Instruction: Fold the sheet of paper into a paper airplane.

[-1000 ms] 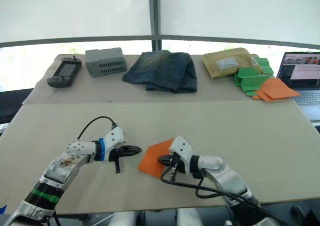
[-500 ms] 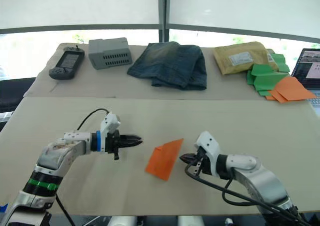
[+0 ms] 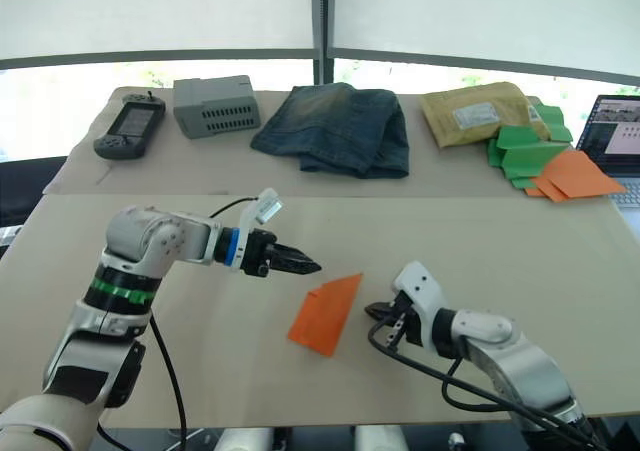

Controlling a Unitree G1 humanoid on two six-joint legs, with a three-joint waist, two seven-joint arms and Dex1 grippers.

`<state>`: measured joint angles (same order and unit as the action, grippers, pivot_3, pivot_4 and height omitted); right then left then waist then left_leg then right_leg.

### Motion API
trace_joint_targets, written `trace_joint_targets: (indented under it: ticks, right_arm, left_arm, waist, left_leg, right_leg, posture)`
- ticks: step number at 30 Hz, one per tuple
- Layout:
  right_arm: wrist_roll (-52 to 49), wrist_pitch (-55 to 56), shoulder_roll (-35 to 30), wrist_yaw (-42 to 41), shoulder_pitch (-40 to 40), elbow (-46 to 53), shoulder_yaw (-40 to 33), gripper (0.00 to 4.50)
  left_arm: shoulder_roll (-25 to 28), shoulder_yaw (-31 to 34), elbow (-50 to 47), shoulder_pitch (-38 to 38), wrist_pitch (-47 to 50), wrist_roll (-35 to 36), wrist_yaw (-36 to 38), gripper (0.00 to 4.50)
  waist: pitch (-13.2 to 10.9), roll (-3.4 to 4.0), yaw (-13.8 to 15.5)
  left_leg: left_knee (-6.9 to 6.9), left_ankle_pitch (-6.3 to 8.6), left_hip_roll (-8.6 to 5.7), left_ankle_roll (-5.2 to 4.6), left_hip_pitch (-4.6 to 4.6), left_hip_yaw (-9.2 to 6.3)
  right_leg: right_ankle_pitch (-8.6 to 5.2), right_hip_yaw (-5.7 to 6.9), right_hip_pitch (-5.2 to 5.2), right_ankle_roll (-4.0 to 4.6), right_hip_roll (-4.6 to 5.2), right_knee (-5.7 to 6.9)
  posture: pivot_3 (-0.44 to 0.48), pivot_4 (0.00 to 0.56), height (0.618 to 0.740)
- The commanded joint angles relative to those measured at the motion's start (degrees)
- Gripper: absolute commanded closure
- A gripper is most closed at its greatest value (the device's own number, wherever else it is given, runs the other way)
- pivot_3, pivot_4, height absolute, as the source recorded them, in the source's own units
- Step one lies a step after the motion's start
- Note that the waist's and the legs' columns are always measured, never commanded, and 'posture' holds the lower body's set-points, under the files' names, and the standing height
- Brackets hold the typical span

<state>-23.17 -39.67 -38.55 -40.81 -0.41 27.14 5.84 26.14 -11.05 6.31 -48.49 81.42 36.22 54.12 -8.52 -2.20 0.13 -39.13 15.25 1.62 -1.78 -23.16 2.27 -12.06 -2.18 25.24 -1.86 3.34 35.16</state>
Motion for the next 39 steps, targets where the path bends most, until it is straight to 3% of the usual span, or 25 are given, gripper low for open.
trace_joint_targets:
  ticks: [1,8,14,23,28,32,39]
  right_arm:
    - [0.3,1.2,0.9,1.2,0.3,2.4,-0.7,4.5]
    - [-0.1,0.8,2.0,3.0,0.4,3.4,-2.0,4.5]
    - [-0.5,0.2,2.1,4.2,0.8,4.5,-2.7,4.5]
    - [-0.7,-0.1,0.6,4.1,1.0,4.6,-4.1,4.5]
    - [-0.7,0.3,-1.1,2.7,-0.7,2.7,-5.3,4.5]
    - [-0.5,0.7,-1.9,1.7,-1.8,1.4,-5.8,4.5]
    - [2.1,1.2,-4.1,3.1,-4.6,-2.6,-8.4,4.5]
  left_arm:
    - [-1.9,-2.3,3.7,-5.2,2.7,1.1,1.1,1.65]
    - [-2.0,-11.9,7.1,-7.8,-1.4,-2.5,3.5,1.65]
    - [-3.7,-13.5,8.7,-10.1,-0.8,-1.6,6.3,1.65]
    - [-2.6,-15.9,6.5,-10.0,1.9,-1.1,7.7,4.48]
    - [-2.4,-15.2,6.9,-8.5,3.5,-2.0,5.1,4.48]
    - [-3.9,-9.9,9.3,-8.7,5.7,-1.5,2.1,4.48]
    - [-7.2,10.2,18.5,-9.1,11.1,-1.4,-10.8,4.48]
  waist:
    - [0.0,0.0,0.1]
    - [0.0,0.0,-0.2]
    - [0.0,0.0,0.0]
    - [0.0,0.0,-0.2]
    - [0.0,0.0,-0.2]
    - [0.0,-0.02,-0.2]
    - [0.0,-0.02,-0.5]
  left_leg:
    - [-0.01,0.0,-0.01,0.0,0.0,0.01]
    - [-0.02,0.0,-0.03,0.01,0.0,0.03]
    - [-0.08,-0.02,-0.07,0.03,-0.01,0.02]
    - [-0.18,-0.02,-0.09,0.03,-0.02,0.0]
    - [-0.58,-0.01,-0.08,0.01,-0.02,-0.01]
    - [-0.84,-0.02,-0.08,0.02,0.0,-0.02]
    - [-1.0,-0.06,-0.08,-0.01,0.04,-0.06]
  right_leg:
    - [0.01,0.0,-0.01,0.01,0.01,0.0]
    - [0.2,-0.05,0.01,0.33,0.01,0.02]
    - [0.19,-0.06,-0.01,0.33,0.01,0.08]
    - [0.19,-0.12,0.0,0.32,0.01,0.2]
    - [0.14,-0.14,0.0,0.28,0.02,0.58]
    - [-0.05,-0.19,-0.01,-0.04,0.01,0.84]
    - [0.0,-0.2,-0.08,-0.07,-0.01,0.94]
  posture:
    - [0.0,0.15,0.722]
    - [0.0,0.15,0.722]
    - [0.0,0.15,0.722]
    - [0.0,0.15,0.722]
    - [0.0,0.15,0.722]
    - [0.0,0.15,0.722]
    - [0.0,0.15,0.722]
